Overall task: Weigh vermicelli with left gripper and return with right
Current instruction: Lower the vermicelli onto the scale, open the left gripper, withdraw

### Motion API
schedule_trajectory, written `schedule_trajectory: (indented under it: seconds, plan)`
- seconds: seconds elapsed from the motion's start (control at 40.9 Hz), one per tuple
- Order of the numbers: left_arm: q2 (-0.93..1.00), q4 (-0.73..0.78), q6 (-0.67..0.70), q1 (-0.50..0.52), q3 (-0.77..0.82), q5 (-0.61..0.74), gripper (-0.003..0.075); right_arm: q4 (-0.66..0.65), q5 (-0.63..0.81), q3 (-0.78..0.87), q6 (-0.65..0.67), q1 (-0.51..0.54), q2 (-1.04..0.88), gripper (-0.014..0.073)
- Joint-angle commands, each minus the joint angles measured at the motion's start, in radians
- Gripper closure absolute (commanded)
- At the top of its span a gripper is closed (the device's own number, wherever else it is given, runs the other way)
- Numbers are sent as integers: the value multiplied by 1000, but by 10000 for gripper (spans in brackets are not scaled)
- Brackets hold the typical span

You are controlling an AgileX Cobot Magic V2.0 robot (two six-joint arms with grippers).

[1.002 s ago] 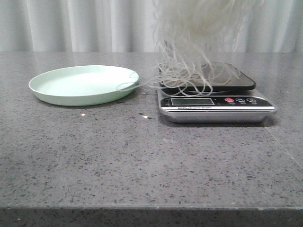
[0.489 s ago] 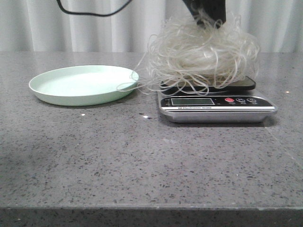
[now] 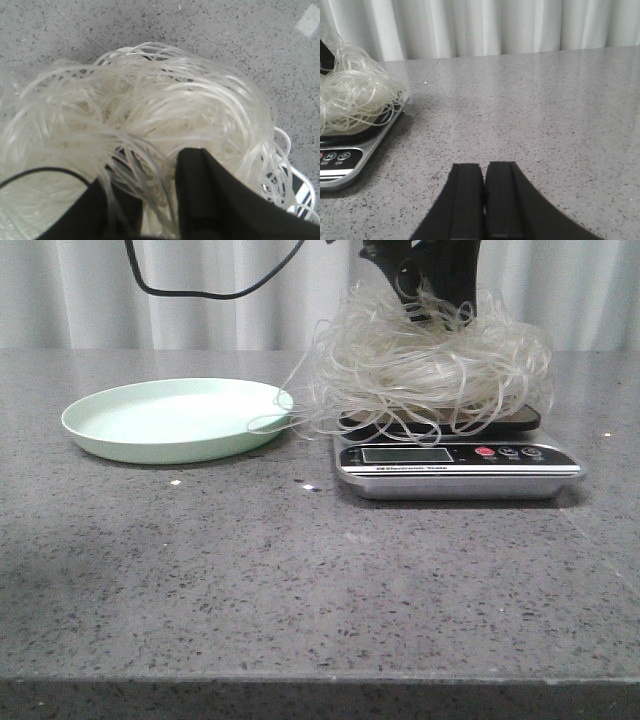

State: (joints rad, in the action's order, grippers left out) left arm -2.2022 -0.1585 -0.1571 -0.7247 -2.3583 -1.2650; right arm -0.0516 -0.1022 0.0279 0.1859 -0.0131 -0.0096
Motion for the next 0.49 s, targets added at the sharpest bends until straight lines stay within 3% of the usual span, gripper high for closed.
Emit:
schedule_trajectory:
  seconds: [0.0,0.122,0.464]
  plan:
    - [83,-10,7,-4,-32,4,288,-15,83,-8,-4,-1,-17,444]
    - [104,8,7,-4,-32,4,184,-15,83,-8,-4,-1,-17,444]
    - [201,57,7,0,-32,4,173,-15,83,-8,-4,-1,-17,444]
